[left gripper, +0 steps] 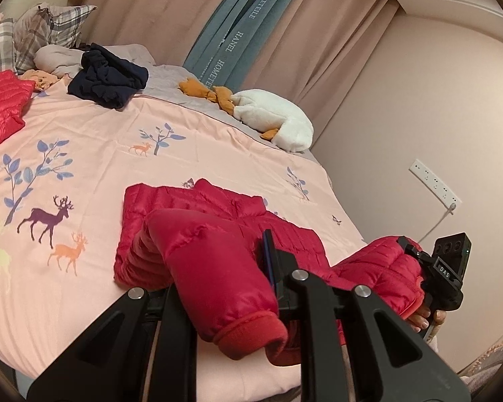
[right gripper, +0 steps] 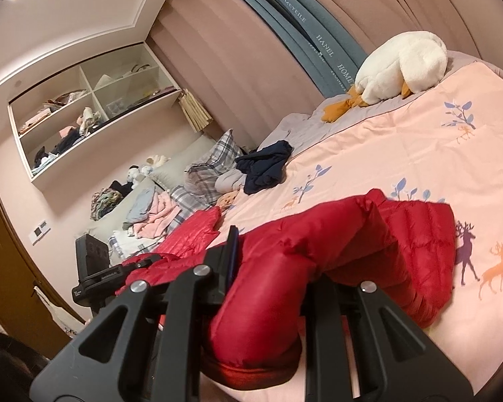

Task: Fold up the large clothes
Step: 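Lift the held end with both tools and fold it toward the collar, then lay the folded end onto the jacket and open both tools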

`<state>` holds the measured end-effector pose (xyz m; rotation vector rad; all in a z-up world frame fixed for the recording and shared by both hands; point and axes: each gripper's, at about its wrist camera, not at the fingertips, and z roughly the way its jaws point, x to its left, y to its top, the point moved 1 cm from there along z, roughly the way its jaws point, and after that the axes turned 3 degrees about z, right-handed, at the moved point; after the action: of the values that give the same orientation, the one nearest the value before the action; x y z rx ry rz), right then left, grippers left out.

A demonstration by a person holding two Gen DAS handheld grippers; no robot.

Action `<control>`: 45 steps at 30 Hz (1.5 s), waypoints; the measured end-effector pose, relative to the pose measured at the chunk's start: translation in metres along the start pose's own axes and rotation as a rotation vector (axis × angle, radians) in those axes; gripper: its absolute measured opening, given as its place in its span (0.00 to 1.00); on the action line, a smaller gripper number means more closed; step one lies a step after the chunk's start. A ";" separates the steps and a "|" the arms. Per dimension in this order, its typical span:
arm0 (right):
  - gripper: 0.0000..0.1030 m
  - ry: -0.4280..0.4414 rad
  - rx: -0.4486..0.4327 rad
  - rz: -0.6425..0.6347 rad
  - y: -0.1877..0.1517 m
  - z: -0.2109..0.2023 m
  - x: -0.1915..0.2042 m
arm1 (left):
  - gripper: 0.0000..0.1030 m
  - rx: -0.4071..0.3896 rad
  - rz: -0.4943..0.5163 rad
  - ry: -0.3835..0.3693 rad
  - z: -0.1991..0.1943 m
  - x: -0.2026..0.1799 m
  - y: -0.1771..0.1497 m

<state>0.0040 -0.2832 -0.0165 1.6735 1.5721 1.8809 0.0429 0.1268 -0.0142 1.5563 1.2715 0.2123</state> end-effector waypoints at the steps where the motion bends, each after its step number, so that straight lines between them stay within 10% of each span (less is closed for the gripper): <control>1: 0.18 -0.007 -0.002 0.002 0.002 0.002 -0.002 | 0.17 -0.001 0.001 0.004 0.002 0.002 0.002; 45: 0.19 -0.364 0.122 0.145 0.037 0.147 -0.146 | 0.17 0.202 -0.075 0.214 0.203 0.083 0.059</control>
<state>0.1917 -0.3181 -0.1058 2.0899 1.4742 1.4497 0.2520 0.0790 -0.0901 1.6879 1.5553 0.2117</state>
